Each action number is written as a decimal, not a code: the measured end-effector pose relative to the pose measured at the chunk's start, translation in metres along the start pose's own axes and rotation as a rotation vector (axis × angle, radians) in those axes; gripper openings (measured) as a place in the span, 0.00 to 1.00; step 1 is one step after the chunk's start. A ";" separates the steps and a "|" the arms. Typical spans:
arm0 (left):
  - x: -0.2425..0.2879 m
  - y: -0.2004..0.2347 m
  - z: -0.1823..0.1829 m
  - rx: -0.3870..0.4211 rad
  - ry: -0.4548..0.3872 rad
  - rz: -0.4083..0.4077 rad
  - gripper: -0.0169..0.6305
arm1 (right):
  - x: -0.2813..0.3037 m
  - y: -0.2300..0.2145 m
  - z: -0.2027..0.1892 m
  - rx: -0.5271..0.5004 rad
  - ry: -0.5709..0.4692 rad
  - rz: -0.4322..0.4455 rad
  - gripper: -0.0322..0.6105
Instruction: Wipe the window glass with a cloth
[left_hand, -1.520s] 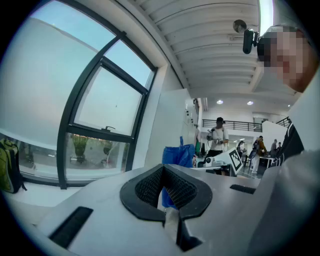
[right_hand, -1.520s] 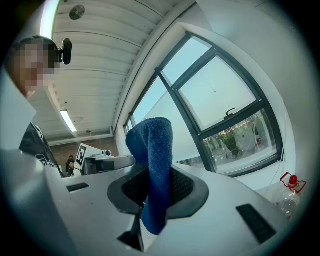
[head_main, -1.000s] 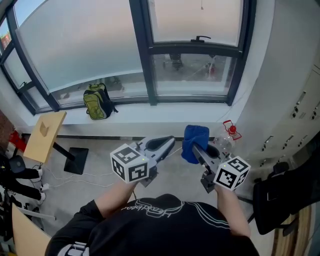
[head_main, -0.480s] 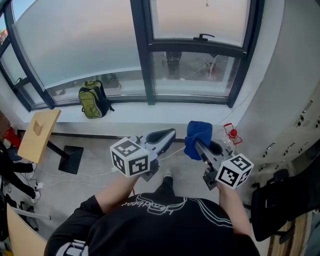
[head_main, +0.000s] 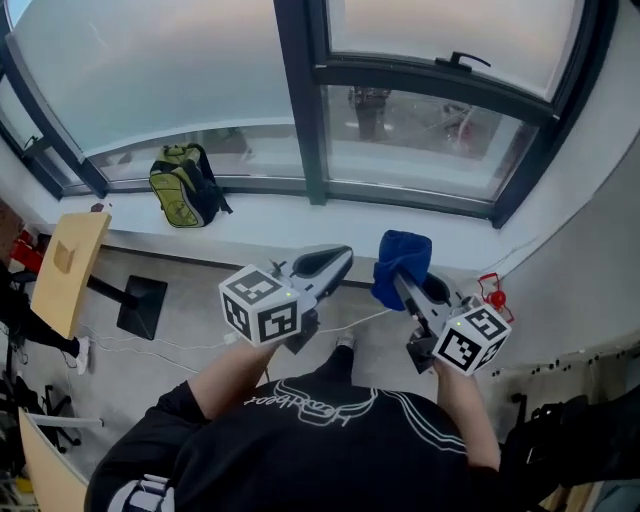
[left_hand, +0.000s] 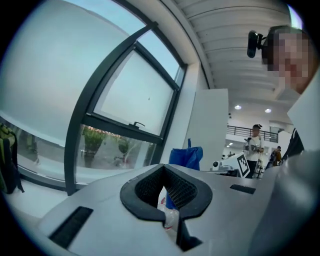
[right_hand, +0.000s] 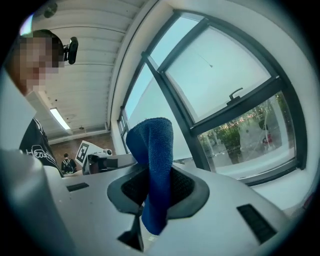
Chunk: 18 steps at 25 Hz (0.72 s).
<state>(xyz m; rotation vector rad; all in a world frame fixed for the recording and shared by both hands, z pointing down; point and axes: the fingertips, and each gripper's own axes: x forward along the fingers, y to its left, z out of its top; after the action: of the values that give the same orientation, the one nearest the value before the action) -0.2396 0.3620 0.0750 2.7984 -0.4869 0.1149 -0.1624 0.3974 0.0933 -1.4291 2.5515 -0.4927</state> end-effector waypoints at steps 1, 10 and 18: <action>0.014 0.026 0.007 -0.012 0.004 0.012 0.04 | 0.022 -0.020 0.005 0.008 0.003 -0.010 0.16; 0.128 0.237 0.079 -0.010 -0.055 0.108 0.04 | 0.200 -0.190 0.050 -0.065 0.012 -0.079 0.16; 0.168 0.337 0.071 -0.091 -0.061 0.180 0.04 | 0.296 -0.245 0.046 -0.122 0.045 -0.034 0.16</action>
<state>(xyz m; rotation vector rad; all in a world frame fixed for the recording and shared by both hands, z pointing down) -0.1953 -0.0160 0.1217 2.6713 -0.7394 0.0445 -0.1087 0.0170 0.1436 -1.5205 2.6386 -0.3844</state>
